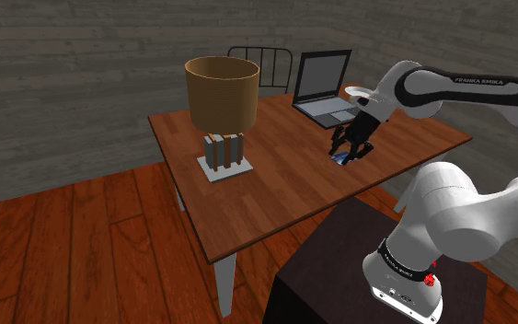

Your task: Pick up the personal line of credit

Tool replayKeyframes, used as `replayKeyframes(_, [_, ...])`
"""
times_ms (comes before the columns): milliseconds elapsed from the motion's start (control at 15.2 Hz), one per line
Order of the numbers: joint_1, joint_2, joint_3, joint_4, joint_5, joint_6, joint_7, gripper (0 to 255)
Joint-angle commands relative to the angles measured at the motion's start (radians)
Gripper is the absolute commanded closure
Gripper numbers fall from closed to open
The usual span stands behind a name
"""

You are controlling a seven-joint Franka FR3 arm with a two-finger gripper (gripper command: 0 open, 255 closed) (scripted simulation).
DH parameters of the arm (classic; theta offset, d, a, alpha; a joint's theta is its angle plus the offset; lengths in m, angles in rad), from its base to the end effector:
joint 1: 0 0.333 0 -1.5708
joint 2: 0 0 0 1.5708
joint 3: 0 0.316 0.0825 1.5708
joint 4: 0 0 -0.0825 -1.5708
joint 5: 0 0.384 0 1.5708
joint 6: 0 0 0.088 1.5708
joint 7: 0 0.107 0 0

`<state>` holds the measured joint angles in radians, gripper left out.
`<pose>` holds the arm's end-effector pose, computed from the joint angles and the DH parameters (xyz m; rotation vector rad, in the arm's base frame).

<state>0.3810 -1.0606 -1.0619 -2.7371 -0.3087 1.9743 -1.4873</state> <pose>0.2752 -0.1840 0.3775 -2.1728 -1.6349 -0.6565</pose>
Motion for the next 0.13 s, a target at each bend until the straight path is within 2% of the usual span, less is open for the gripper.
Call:
replayKeyframes(0, [-0.002,-0.007,0.013,0.008,0.007,-0.016,0.005,255])
replayKeyframes(66, [-0.002,-0.006,0.013,0.008,0.007,-0.016,0.005,255])
